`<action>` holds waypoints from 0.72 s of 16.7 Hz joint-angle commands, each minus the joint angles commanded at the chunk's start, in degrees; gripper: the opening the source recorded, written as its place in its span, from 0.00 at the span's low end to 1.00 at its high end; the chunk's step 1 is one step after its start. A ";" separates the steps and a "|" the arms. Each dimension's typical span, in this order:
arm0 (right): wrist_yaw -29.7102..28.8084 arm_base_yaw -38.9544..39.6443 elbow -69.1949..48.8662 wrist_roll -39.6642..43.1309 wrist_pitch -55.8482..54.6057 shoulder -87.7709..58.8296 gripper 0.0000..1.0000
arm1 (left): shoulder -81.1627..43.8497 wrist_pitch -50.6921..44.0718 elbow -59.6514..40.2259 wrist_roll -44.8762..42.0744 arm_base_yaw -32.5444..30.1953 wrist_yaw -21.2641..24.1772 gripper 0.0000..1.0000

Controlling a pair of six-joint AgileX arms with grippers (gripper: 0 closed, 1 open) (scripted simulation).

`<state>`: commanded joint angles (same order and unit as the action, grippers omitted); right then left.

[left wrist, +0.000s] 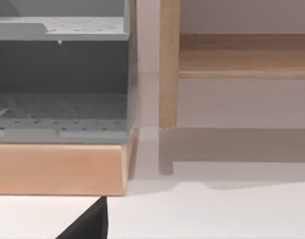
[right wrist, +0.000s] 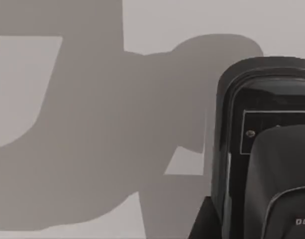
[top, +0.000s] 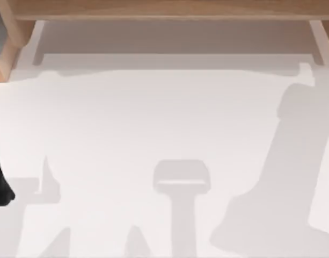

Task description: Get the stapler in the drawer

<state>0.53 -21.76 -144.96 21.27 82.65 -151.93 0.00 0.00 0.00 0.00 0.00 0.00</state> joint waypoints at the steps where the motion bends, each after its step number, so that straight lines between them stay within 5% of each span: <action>1: 0.81 -0.36 0.33 -0.69 0.11 0.01 0.00 | 0.00 0.00 0.00 0.00 0.00 0.00 1.00; 6: 1.31 -0.58 0.50 -1.07 0.17 0.03 0.00 | 0.00 0.00 0.00 0.00 0.00 0.00 1.00; 12: 1.31 -0.58 0.50 -1.07 0.17 0.03 0.45 | 0.00 0.00 0.00 0.00 0.00 0.00 1.00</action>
<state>1.84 -22.34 -144.46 20.19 82.82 -151.91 0.00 0.00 0.00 0.00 0.00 0.00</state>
